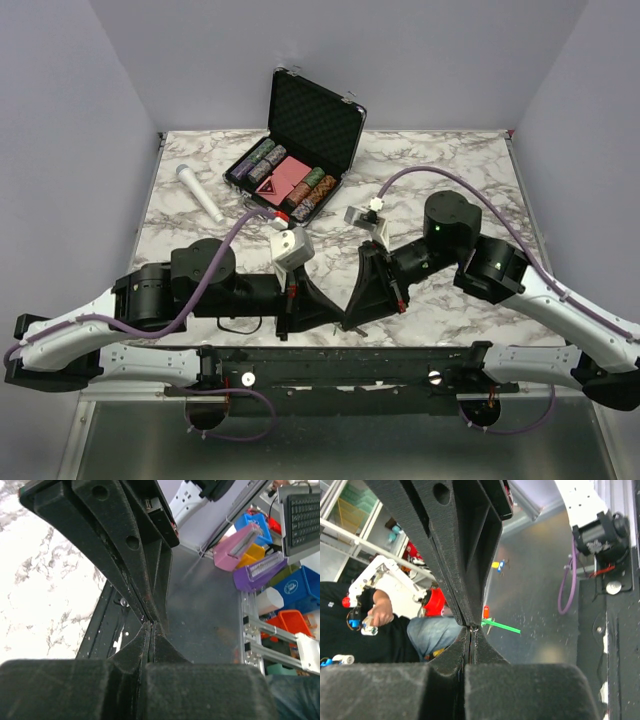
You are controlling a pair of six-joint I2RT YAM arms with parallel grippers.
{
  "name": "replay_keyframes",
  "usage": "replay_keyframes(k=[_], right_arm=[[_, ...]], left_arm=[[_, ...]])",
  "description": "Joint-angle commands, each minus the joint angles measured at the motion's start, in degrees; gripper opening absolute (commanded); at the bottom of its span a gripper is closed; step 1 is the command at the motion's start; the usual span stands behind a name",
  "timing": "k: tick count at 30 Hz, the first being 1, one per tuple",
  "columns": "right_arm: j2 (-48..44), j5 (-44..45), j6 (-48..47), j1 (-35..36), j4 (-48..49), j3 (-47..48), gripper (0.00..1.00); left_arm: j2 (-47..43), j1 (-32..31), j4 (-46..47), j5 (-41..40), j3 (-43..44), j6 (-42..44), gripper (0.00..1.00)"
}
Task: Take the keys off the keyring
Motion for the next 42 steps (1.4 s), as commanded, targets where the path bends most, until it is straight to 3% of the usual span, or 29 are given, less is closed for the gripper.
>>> replay_keyframes(k=[1,15,21,22,23,25,29,31,37,42], right_arm=[[2.5,3.2,-2.8,-0.5,-2.0,1.0,0.01],[4.3,-2.0,-7.4,-0.5,-7.9,2.4,0.01],[2.9,0.1,-6.9,-0.5,-7.2,2.5,0.01],[2.6,0.8,-6.5,-0.4,-6.6,2.5,0.01],[2.1,2.2,-6.3,-0.5,-6.4,2.5,0.01],[1.1,6.1,-6.8,-0.5,-6.3,2.4,0.01],[-1.7,17.2,-5.6,-0.5,-4.7,0.0,0.01],[-2.4,23.9,-4.1,-0.5,-4.5,-0.4,0.01],[-5.8,36.4,2.2,-0.5,3.3,-2.9,0.01],[-14.6,64.3,18.9,-0.5,7.4,-11.1,0.01]], left_arm=[[2.2,-1.3,1.5,9.3,-4.8,-1.0,0.00],[1.2,-1.3,4.4,14.2,-10.5,-2.4,0.00],[0.4,-1.3,3.8,8.8,-8.2,-5.7,0.00],[0.4,-1.3,2.4,6.7,-6.4,-6.5,0.01],[0.3,-1.3,0.8,3.8,-4.8,-7.0,0.08],[0.2,-1.3,-1.6,-1.5,-0.3,-7.1,0.30],[-0.8,-1.3,-1.3,-9.7,5.4,-5.3,0.61],[-2.4,-1.3,0.4,-14.1,6.3,-4.9,0.69],[-13.1,-1.3,15.7,-24.5,-3.6,-4.9,0.70],[-23.6,-1.3,30.1,-33.7,-18.5,-10.8,0.68]])
